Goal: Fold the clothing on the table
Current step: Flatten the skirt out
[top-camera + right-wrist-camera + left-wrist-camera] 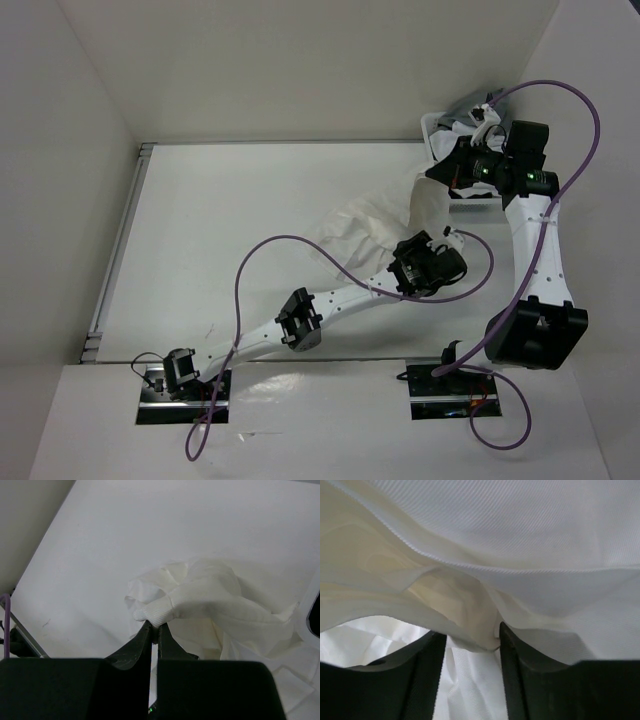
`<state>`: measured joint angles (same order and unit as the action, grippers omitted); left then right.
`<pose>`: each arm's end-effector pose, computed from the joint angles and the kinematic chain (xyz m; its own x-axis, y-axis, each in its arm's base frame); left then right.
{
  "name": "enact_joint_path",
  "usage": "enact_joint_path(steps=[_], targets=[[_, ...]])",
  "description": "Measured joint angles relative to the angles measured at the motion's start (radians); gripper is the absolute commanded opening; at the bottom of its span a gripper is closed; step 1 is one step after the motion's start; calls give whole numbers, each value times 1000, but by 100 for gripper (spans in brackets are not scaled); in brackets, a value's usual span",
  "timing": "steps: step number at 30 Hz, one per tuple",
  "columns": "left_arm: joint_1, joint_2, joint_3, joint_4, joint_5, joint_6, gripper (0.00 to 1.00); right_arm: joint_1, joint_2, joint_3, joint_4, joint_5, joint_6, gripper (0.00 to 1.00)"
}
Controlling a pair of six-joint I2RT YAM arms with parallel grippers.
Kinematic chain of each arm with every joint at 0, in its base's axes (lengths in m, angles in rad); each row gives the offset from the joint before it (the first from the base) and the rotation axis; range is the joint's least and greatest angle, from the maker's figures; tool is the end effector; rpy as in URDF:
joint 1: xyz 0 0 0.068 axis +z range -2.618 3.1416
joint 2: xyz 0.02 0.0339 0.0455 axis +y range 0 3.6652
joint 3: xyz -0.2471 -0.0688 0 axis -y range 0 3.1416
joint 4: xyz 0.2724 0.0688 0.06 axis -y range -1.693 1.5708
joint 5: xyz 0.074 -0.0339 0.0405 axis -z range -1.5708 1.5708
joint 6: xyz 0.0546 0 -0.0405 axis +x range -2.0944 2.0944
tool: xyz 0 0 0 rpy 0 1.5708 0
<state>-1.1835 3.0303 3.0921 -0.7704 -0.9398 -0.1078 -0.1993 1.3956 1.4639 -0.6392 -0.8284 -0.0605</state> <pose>0.2729 -0.5522 0.1485 -0.2782 0.5140 -0.8114 0.2864 0.8507 0.4407 0.3392 -0.0275 0.3753 -0.5001 0.0593 -0.8639 -0.5050 0.7905 0.3466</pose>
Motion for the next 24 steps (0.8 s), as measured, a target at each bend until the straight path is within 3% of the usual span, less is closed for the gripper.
enact_joint_path(steps=[3,6,19,24], targets=[[0,0,0,9,-6,7,32,0,0,0,0,0,0,0],[0,2,0,19,-14,25,20,0,0,0,0,0,0,0],[0,10,2,10,-21,48,12,0,-19,-17,0,1,0,0],[9,-11,2,-56,36,58,12,0,-35,-18,-3,3,0,0]])
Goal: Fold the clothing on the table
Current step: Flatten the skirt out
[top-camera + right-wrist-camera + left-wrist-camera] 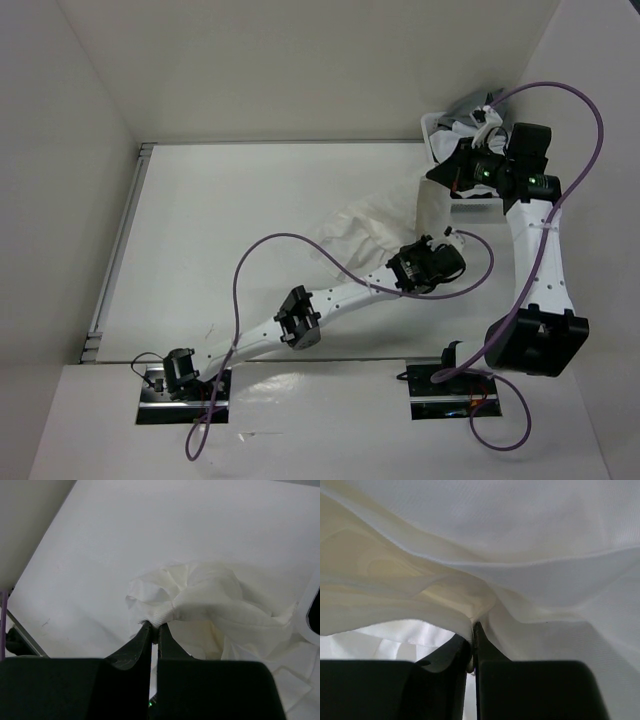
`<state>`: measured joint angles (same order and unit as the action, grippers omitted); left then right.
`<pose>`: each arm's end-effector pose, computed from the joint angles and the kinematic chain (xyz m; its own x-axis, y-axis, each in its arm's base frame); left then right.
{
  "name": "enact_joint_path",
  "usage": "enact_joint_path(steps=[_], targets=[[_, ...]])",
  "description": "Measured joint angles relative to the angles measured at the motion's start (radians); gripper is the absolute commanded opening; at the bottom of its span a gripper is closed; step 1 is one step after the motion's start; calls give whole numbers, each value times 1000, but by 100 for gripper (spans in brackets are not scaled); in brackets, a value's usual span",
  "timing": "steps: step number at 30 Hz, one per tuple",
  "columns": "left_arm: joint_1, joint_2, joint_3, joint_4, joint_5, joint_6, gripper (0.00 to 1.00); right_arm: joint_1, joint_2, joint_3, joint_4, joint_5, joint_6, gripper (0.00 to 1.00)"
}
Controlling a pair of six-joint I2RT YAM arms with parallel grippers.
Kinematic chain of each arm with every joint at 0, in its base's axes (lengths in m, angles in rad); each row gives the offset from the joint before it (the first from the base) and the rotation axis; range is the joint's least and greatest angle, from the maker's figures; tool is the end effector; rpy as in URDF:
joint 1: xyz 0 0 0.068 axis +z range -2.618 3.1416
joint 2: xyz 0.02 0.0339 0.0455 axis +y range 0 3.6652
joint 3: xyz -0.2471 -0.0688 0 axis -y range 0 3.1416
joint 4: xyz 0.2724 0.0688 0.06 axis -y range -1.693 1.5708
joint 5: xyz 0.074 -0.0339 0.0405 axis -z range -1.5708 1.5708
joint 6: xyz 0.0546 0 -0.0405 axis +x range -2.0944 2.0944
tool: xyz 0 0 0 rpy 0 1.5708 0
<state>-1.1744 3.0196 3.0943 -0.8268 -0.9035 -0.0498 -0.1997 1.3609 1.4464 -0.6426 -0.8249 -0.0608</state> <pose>0.2755 -0.5472 0.1501 -0.2808 0.5912 -0.7561 0.3358 0.7985 0.4996 0.3305 -0.0260 0.3795 -0.4883 0.0568 -0.8708 -0.5070 0.7937 0.3360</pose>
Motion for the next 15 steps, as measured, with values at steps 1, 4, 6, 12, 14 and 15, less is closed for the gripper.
enact_joint_path(steps=[1,4,6,12,14,15], targets=[[3,-9,0,-13,21,0,12,0,-2,0,0,2,0,0],[29,-57,0,-61,106,5,12,0,-15,0,1,15,0,0],[63,-110,0,-93,166,19,12,-4,-32,0,1,26,0,0],[186,-377,-112,-180,325,113,17,-63,-79,14,61,-25,28,0],[214,-468,-177,-181,368,113,19,-88,-104,21,66,-21,26,0],[229,-515,-206,-175,385,111,19,-108,-111,21,63,-16,25,0]])
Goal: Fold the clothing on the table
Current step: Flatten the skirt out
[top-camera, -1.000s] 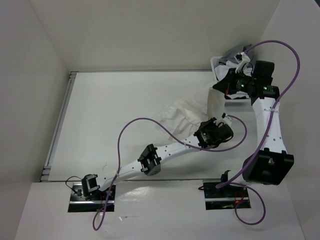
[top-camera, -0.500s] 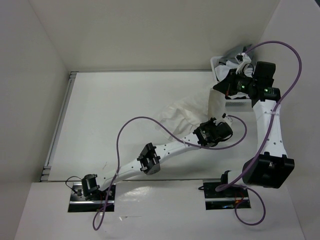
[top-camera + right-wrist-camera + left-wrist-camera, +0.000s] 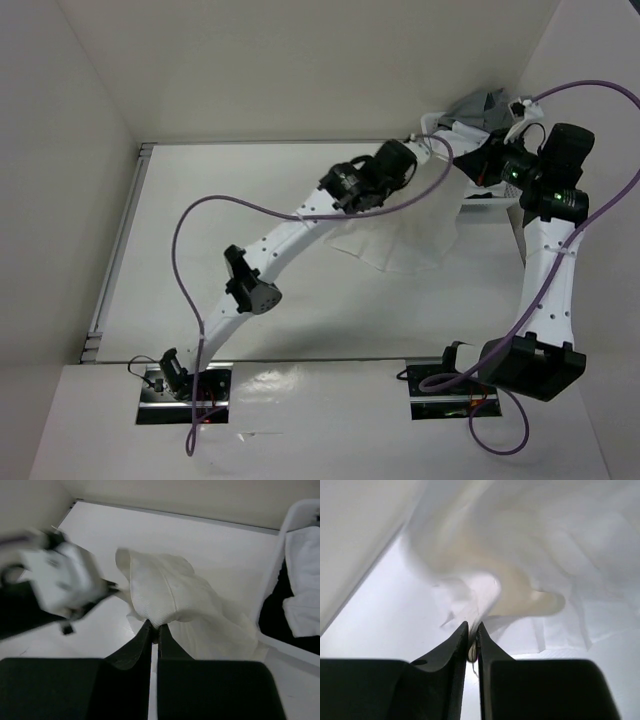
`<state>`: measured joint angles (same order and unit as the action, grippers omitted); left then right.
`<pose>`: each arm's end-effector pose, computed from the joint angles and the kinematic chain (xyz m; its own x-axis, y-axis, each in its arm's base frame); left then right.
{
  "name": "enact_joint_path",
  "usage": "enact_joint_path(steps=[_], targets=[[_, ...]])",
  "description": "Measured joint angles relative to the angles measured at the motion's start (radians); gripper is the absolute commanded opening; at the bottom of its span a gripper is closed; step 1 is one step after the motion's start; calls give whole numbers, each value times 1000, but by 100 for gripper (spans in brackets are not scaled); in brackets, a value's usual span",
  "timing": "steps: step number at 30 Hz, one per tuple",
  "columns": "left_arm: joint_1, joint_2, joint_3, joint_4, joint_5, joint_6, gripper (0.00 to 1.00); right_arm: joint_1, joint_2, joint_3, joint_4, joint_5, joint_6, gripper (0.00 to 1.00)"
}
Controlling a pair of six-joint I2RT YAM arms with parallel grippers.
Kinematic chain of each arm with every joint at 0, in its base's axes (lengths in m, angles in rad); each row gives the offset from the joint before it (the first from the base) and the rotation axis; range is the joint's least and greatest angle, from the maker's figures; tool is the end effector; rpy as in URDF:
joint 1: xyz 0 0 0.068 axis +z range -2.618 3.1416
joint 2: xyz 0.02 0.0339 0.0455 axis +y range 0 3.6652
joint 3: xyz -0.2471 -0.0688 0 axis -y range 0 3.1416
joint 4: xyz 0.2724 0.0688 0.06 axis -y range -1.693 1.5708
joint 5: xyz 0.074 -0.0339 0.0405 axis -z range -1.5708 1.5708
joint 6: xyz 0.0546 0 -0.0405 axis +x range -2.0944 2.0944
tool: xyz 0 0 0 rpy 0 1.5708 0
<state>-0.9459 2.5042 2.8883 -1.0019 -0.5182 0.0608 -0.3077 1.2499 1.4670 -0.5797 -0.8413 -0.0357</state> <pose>0.3423 -0.4283 0.3479 -0.3098 0.5197 -0.7962 0.4881 0.8056 0.3359 0.2967 -0.0516 0.4261 -0.3213 0.0772 -0.9438 -0.4742 0.8496 0.2309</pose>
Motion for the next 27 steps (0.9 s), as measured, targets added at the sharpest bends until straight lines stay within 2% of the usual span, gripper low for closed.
enact_joint_path(steps=[4,8,11,16,18,19,22,23,25,27], targets=[[83,-212,-98,25,89,0,19,-29,5,-3,-11,18,0,0],[191,-378,-186,37,243,-1,17,-29,11,-4,-20,15,0,0],[289,-438,-234,22,392,-2,17,-29,15,-4,-35,12,-4,0],[399,-444,-300,-23,591,-5,19,-29,17,-3,-60,6,-18,0],[417,-444,-339,-40,645,-5,30,-29,18,-3,-68,6,-23,0],[421,-445,-365,-39,673,-5,42,-29,19,-3,-71,6,-26,0],[407,-463,-483,-14,743,5,63,-29,27,-3,-74,5,-32,0],[392,-477,-548,13,752,5,74,-29,30,-3,-74,6,-33,0],[336,-522,-711,86,729,-3,80,-29,35,-3,-73,6,-33,0],[246,-579,-912,206,636,-15,83,-29,37,-3,-72,7,-32,0]])
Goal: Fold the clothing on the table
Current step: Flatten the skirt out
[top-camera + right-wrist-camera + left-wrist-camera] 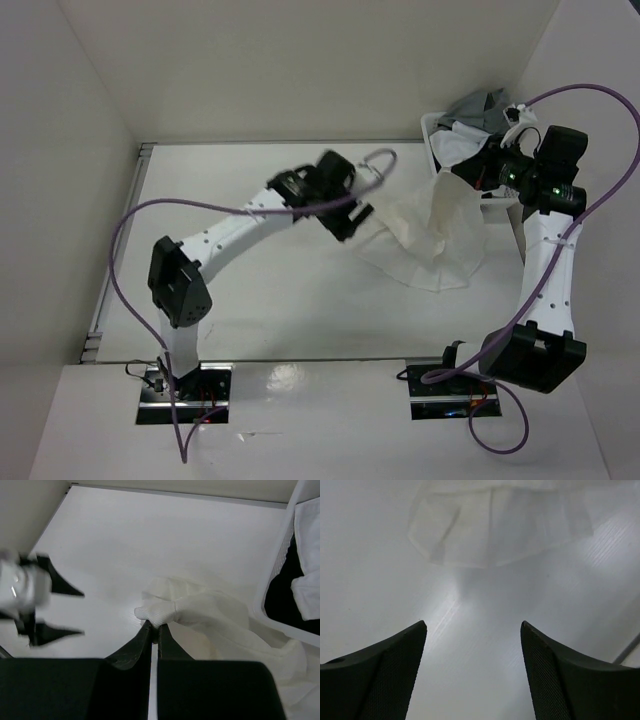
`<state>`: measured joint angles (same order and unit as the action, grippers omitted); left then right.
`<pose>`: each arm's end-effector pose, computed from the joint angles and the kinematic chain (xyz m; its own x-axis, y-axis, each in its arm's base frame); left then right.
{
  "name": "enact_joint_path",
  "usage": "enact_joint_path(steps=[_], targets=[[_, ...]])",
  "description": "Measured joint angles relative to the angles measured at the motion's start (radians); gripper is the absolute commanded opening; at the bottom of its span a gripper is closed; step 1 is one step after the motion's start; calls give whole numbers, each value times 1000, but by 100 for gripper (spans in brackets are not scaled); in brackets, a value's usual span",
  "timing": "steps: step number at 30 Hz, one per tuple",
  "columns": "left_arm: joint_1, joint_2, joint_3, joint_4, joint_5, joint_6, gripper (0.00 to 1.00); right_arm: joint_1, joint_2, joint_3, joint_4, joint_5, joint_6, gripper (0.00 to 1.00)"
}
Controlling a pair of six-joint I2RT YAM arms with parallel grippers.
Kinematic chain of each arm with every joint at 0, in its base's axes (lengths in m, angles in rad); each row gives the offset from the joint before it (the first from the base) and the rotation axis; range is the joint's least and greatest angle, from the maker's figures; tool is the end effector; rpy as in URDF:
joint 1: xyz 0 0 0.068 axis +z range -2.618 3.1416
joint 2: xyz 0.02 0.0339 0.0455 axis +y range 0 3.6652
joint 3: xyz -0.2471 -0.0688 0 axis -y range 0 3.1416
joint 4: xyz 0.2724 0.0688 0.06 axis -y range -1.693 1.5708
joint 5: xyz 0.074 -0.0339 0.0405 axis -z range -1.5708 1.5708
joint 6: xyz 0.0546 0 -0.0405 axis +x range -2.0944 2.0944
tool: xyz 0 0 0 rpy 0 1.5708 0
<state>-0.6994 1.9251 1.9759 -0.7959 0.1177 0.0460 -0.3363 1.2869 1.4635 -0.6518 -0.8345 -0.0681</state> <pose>0.3547 -0.3068 0.3321 -0.4859 0.4684 -0.7379 0.7285 0.6836 -0.0457 0.3030 -0.0631 0.4070 -0.4036 0.0927 -0.9102 -0.4288 0.8597 0.2777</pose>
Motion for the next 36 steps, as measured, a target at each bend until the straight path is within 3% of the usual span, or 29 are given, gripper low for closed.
enact_joint_path(steps=[3,8,13,17,25,36], targets=[[-233,-31,-210,113,-235,-23,86,0,1,0,1,1,0,0],[-535,68,-281,259,-575,-72,89,0,20,0,1,8,5,0],[-558,236,-204,340,-912,-102,93,0,36,0,1,11,8,0],[-532,368,-83,378,-1067,-107,93,-2,36,0,1,11,8,0],[-552,411,10,422,-1104,-116,93,-16,35,0,1,16,8,0],[-579,411,47,423,-886,-154,93,-22,34,-25,2,30,11,0]])
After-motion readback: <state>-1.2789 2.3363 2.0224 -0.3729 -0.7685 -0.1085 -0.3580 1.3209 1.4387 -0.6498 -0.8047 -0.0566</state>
